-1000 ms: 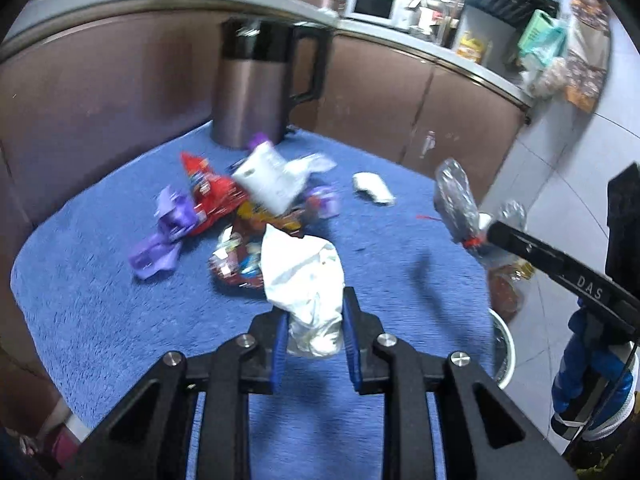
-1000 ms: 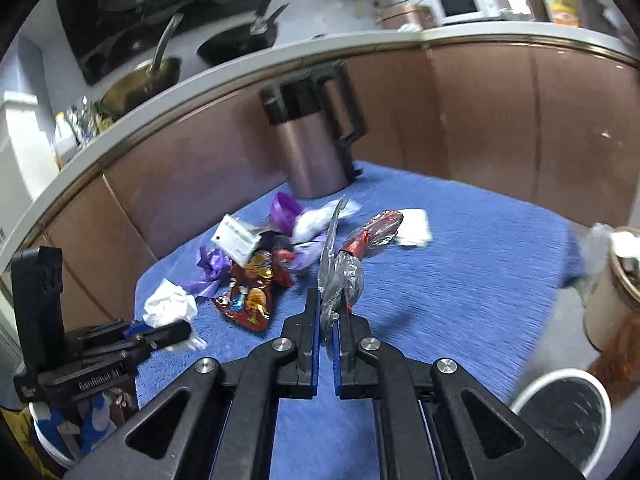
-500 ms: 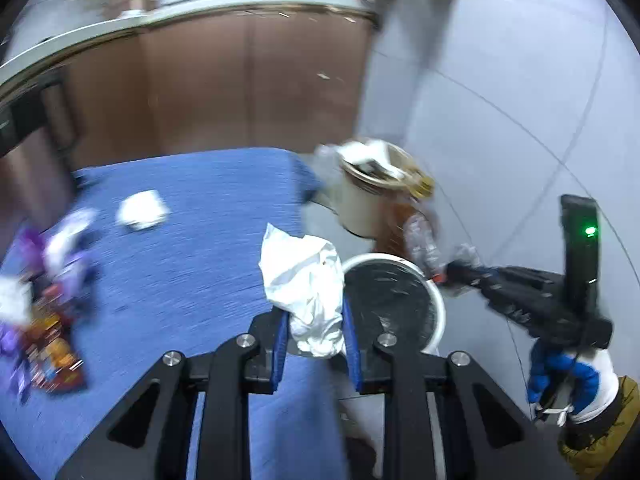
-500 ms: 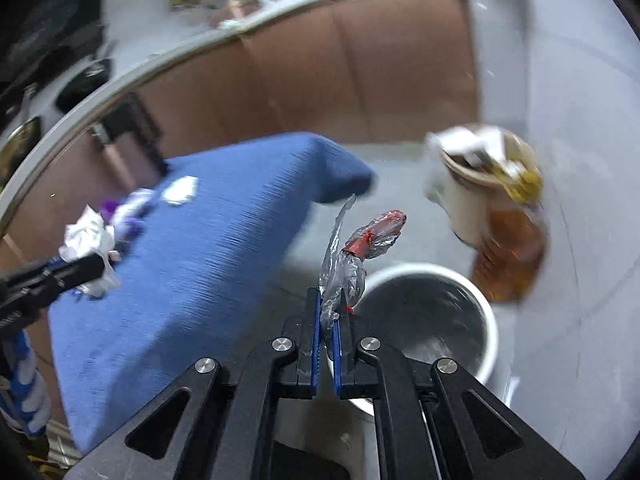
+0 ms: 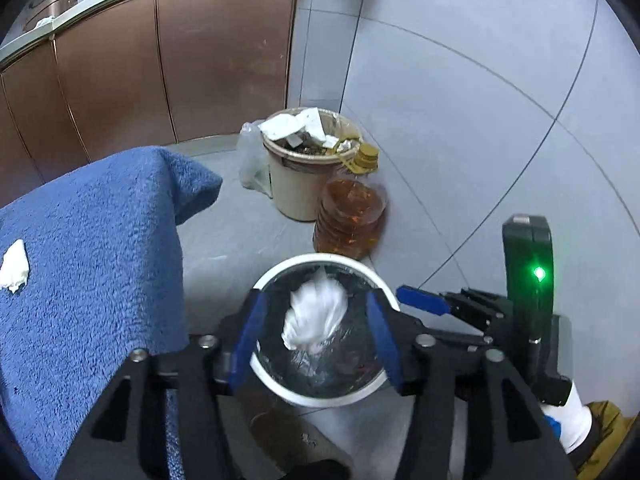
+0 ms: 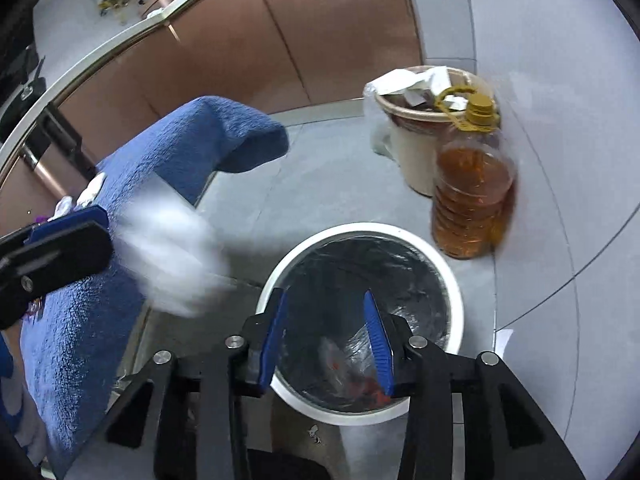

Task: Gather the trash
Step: 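Carry the white tissue to the trash bin and open the left gripper, then grasp the milk carton with the left gripper while the right grasps the white tissue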

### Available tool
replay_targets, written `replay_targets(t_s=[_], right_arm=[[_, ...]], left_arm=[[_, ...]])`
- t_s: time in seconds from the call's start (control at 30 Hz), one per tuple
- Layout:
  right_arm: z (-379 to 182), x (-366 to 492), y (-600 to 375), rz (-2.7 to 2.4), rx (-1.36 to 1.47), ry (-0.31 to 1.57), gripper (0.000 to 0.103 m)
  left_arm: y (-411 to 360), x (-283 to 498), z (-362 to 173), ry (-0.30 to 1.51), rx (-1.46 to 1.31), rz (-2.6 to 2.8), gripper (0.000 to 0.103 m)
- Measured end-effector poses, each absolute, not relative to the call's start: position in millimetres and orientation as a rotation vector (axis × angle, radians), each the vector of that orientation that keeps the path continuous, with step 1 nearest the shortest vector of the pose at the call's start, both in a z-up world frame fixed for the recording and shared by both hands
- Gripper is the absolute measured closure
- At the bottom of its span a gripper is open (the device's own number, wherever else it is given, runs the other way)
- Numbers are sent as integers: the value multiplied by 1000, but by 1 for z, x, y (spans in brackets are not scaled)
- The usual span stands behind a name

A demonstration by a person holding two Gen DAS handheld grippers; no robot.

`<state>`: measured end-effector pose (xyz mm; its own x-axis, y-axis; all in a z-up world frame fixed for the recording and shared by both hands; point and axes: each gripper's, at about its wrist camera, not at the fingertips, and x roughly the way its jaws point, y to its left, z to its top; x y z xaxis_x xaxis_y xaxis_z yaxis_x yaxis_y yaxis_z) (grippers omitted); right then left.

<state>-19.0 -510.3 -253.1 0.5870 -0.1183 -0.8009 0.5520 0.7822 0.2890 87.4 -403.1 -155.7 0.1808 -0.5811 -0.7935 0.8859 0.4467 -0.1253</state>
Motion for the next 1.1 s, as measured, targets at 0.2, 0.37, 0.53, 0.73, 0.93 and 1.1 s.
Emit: replay_targets(t_s=[0.2,0.37,0.53,0.73,0.93,1.1], right_arm=[[-237,-33,-516,-475,548,830,60],[-203,-37,-501,-472,491,779,60],[-152,-31,-464,-403,403,698,60],[-92,-18,-411,-293,307,607,58],[-54,6,-354,-175,221,562,55],[-51,45,-316,-56,191,583,53]], left_arm=[[-383,87,-133,851,357,-1065,46],[-339,88,-98,774,268,-1012,46],[-283,91,-65,668,189,-931,46],[-199,94,-36,600,139,-821,46],[-109,106,-32,585,72,-675,34],[-51,136,-48,624,17,-538,26]])
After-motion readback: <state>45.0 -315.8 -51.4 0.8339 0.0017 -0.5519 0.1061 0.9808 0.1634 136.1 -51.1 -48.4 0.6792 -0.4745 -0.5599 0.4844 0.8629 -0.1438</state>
